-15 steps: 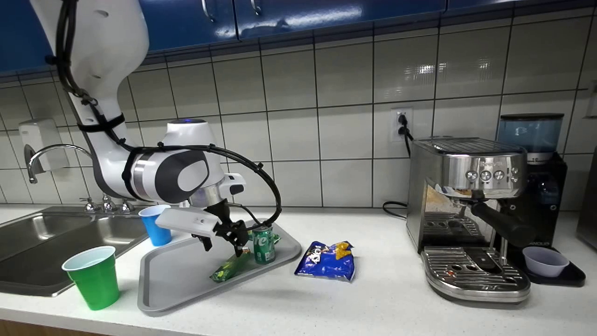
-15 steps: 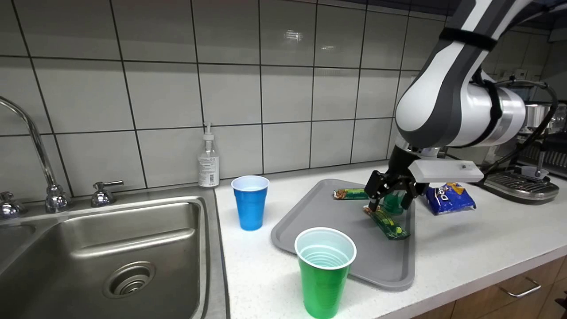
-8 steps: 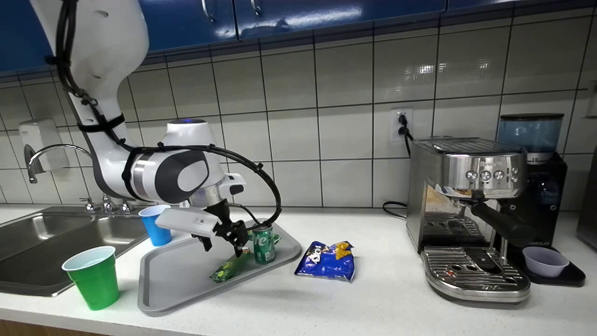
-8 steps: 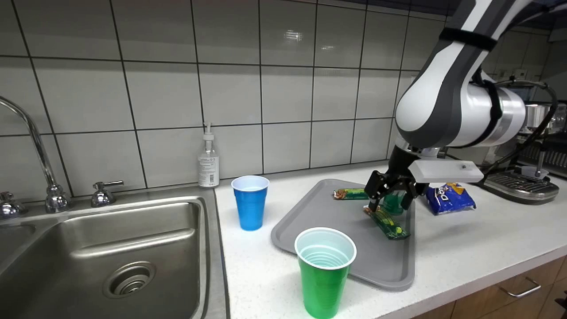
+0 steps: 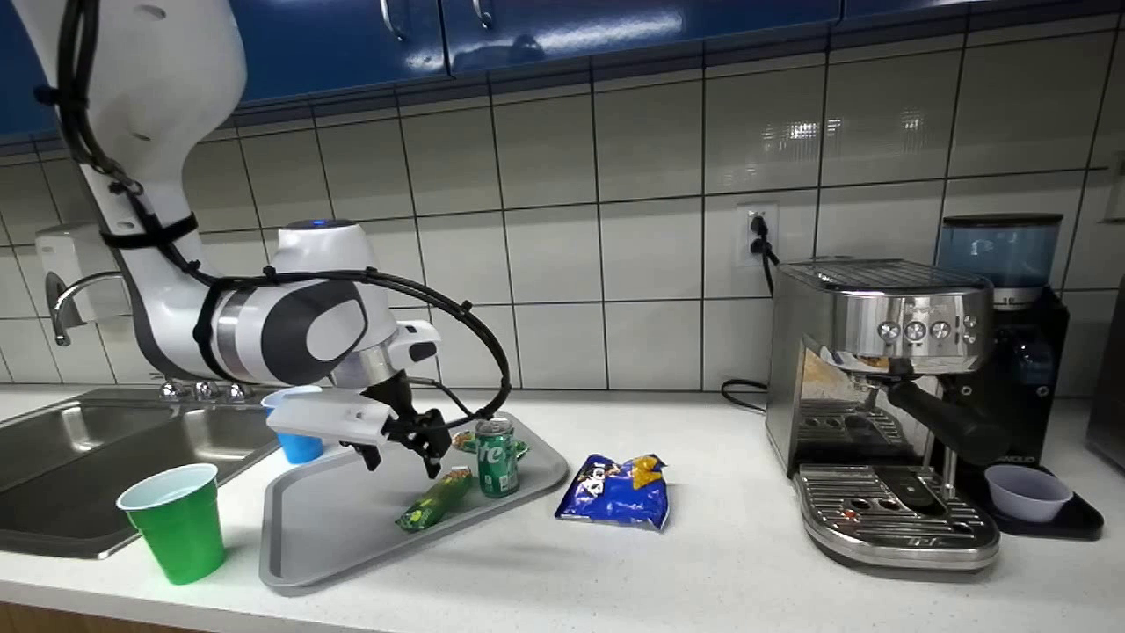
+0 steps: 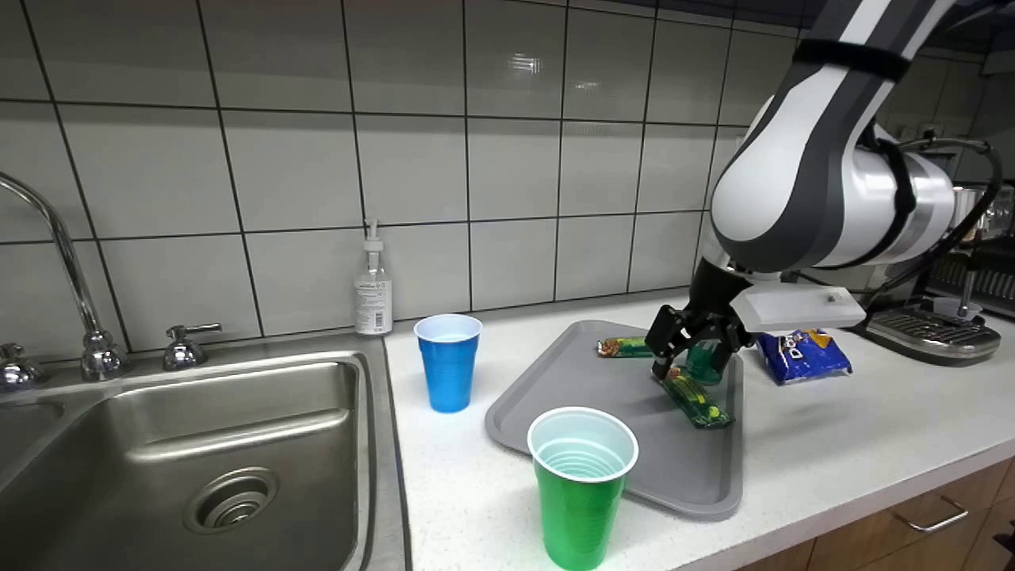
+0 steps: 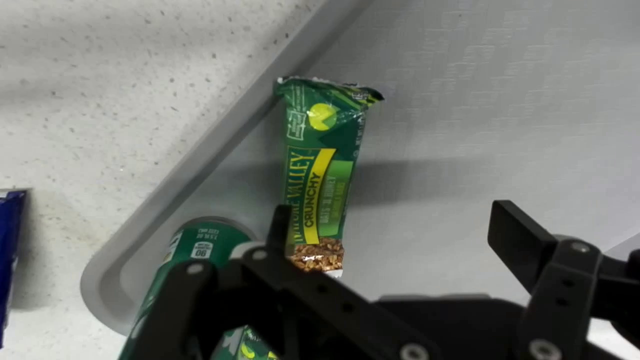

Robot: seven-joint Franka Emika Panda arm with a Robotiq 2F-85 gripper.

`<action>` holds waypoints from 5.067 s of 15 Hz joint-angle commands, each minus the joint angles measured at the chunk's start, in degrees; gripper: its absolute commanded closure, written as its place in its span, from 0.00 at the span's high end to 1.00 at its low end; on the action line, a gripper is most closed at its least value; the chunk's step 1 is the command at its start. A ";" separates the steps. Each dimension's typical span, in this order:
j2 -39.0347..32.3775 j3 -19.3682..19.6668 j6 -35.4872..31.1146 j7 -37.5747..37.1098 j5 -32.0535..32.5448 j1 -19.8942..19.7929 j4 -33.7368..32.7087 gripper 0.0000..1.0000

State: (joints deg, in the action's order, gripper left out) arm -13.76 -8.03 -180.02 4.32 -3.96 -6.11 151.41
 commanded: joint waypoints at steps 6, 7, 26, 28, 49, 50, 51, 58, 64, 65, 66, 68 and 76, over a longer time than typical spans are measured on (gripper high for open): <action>11.75 5.72 0.25 0.31 5.88 6.18 8.19 1.00; 12.56 5.71 0.44 0.31 6.44 6.54 8.64 1.00; 17.93 -0.82 1.92 3.34 2.80 19.75 7.91 1.00; 18.32 -0.44 2.49 3.93 2.91 20.83 7.90 1.00; 19.17 -0.23 12.78 14.89 1.57 23.29 7.69 1.00; 18.98 -0.95 13.20 14.72 1.71 22.66 7.45 1.00; 18.92 -1.09 13.47 14.67 1.72 22.67 7.44 1.00; 16.77 -2.47 13.56 13.89 1.92 22.88 7.39 1.00; 13.86 -3.72 11.51 11.92 2.98 21.91 7.44 1.00; 13.53 -3.78 11.10 11.77 2.67 21.83 7.44 1.00; 13.25 -3.83 10.89 11.71 2.49 21.76 7.44 1.00; 12.64 -4.08 10.50 12.74 0.97 21.69 7.44 1.00; 10.82 -4.39 7.88 16.21 -5.26 22.98 7.47 0.42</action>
State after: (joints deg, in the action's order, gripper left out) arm -2.47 -11.62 -170.82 18.25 -6.57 16.81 158.89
